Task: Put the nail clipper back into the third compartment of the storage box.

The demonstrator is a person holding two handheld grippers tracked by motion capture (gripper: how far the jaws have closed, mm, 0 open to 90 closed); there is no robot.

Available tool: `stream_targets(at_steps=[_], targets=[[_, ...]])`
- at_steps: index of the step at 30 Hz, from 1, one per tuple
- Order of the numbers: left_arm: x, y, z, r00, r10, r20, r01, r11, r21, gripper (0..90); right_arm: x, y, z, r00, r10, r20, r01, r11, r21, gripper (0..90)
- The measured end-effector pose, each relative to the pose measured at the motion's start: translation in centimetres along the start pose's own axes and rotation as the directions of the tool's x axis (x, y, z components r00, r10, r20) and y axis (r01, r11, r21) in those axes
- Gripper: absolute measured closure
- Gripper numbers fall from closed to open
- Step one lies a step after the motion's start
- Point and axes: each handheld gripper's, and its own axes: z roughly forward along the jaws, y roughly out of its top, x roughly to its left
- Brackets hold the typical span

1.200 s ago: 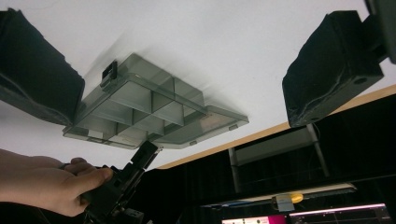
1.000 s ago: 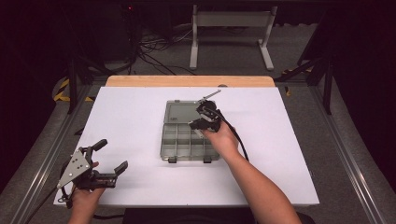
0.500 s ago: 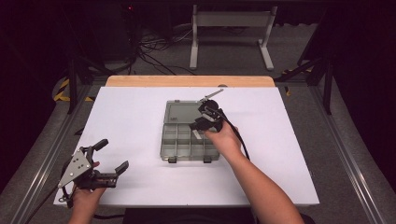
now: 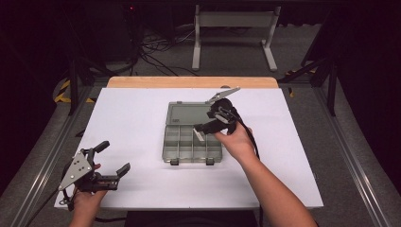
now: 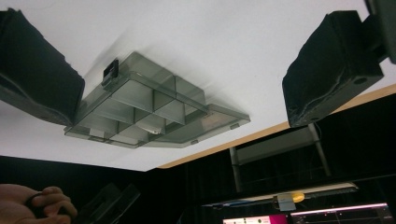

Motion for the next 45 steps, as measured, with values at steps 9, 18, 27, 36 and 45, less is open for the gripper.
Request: stream_targets(at_steps=[9,18,27,36,45], targets=[[0.0,0.1,-0.1,1.0000,0.003,-0.005,-0.003,1.0000,-0.002,0.1,0.7,-1.2,-3.7,0.9980,-0.058,0.022,0.061,0.992,-0.115,3.3],[0.0,0.1,0.0,1.0000,0.000,-0.002,0.000,1.0000,-0.005,0.1,1.3,-3.5,-7.0,0.9917,-0.112,0.063,0.123,0.964,-0.234,0.1],[0.0,0.2,-0.1,1.0000,-0.001,-0.005,0.001,0.9999,-0.013,0.1,0.9,-6.6,-9.5,0.9901,-0.114,0.082,0.136,0.927,-0.350,0.0],[0.0,0.2,-0.1,1.0000,-0.002,-0.005,0.001,0.9999,-0.016,0.1,0.6,-9.3,-10.2,0.9872,-0.112,0.114,0.148,0.908,-0.392,0.0],[0.1,0.2,-0.3,1.0000,0.001,-0.004,-0.001,0.9998,-0.020,0.0,0.3,-12.3,-10.4,0.9839,-0.118,0.135,0.165,0.886,-0.433,0.0]])
